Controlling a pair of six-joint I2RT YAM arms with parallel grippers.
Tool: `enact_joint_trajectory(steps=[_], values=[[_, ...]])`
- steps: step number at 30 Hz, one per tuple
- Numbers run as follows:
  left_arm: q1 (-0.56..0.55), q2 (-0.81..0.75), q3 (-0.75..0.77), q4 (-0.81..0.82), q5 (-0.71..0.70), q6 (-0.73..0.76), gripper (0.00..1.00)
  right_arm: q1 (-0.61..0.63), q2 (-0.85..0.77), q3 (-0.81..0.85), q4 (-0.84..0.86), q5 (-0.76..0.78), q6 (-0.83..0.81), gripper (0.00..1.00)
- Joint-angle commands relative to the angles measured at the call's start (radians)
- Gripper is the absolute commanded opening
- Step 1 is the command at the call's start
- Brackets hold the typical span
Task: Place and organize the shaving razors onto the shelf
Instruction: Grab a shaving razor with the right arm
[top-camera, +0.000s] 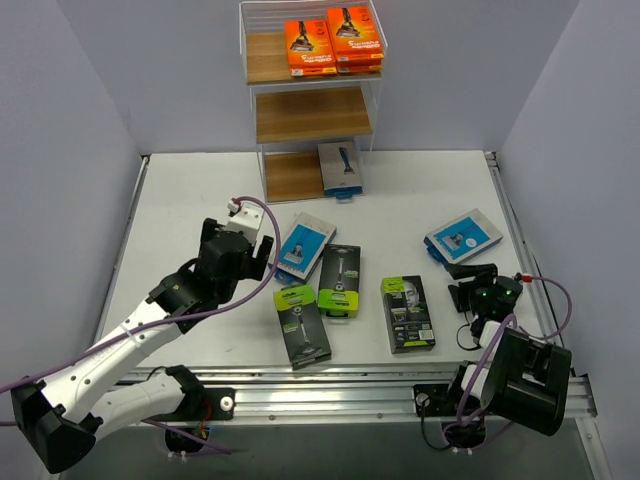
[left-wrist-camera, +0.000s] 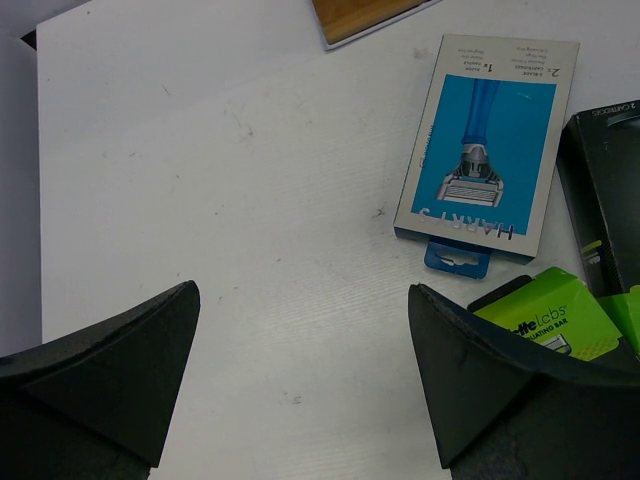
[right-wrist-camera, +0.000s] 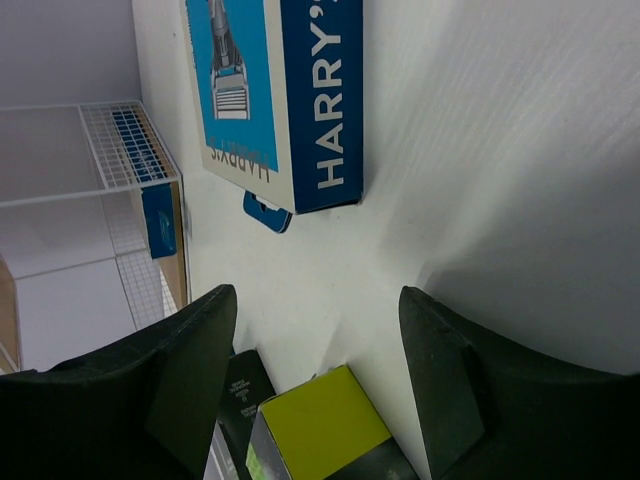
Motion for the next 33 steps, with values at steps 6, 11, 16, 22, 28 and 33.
enact_joint_trajectory(steps=[6, 11, 16, 22, 28, 33], values=[[-0.003, -0.015, 0.050, 0.004, 0.021, -0.003, 0.94, 0.096, 0.147, 0.069, 0.183, 0.129, 0.105, 0.57], [-0.005, -0.013, 0.048, 0.006, 0.024, -0.003, 0.94, 0.137, 0.266, 0.081, 0.307, 0.149, 0.139, 0.53], [-0.005, -0.006, 0.050, 0.006, 0.035, -0.003, 0.94, 0.151, 0.297, 0.092, 0.315, 0.183, 0.142, 0.48], [-0.005, -0.007, 0.051, 0.006, 0.046, -0.003, 0.94, 0.167, 0.341, 0.132, 0.309, 0.219, 0.148, 0.45], [-0.005, -0.004, 0.051, 0.007, 0.052, -0.001, 0.94, 0.197, 0.443, 0.150, 0.399, 0.238, 0.186, 0.37], [-0.005, -0.004, 0.050, 0.010, 0.061, -0.001, 0.94, 0.233, 0.503, 0.160, 0.455, 0.256, 0.212, 0.34]])
